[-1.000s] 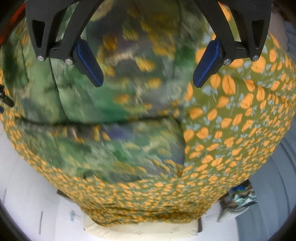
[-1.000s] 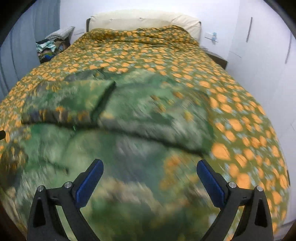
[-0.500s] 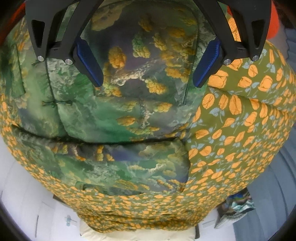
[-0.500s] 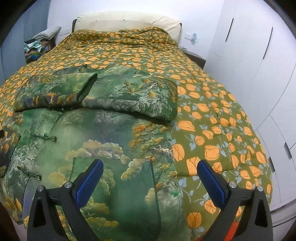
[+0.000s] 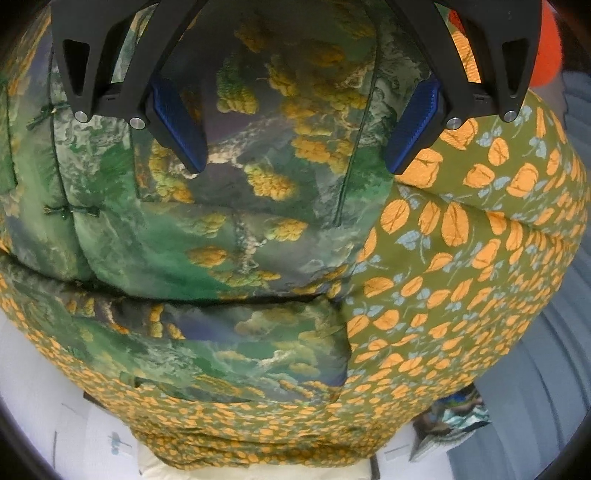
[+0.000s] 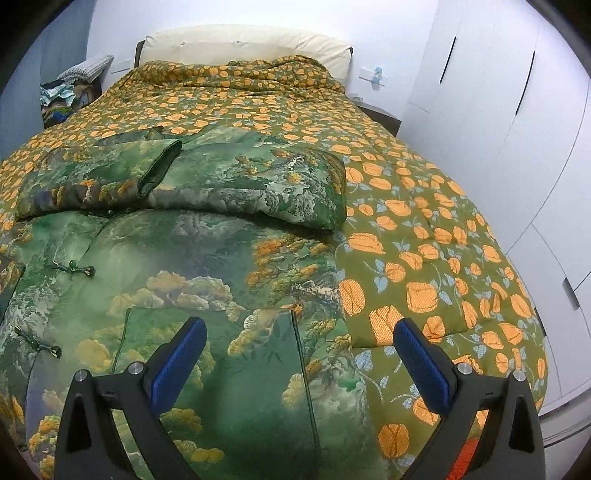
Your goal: Fold large clothes
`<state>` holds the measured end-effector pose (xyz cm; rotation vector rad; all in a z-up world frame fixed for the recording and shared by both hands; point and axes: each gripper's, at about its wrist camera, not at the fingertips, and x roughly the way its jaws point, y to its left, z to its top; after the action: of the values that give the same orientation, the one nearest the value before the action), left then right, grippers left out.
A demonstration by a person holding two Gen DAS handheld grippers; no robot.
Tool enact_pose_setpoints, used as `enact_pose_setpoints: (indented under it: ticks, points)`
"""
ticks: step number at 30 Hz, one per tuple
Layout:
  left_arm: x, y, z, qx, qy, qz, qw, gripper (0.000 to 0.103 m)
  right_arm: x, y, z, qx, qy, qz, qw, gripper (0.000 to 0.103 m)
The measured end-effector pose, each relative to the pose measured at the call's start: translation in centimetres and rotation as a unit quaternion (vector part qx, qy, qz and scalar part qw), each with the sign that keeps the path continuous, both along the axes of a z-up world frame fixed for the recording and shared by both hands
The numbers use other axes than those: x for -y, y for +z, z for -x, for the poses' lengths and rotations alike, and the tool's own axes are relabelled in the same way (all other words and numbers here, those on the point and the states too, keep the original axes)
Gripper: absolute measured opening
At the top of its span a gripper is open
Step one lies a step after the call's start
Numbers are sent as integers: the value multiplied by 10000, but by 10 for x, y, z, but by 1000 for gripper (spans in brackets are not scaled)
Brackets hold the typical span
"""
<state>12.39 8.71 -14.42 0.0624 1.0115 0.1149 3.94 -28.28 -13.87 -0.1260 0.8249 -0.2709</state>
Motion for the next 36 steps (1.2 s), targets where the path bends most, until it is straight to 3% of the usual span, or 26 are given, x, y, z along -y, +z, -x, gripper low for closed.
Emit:
enact_pose_setpoints:
  ticks: [30, 36]
  points:
    - [1, -19, -5, -201, 27, -198, 9996, 102, -2, -20, -5, -206, -58, -82, 9997, 100]
    - [0, -6, 0, -109, 63, -51, 9999, 102, -1, -15, -4, -89, -93, -91, 9999, 100]
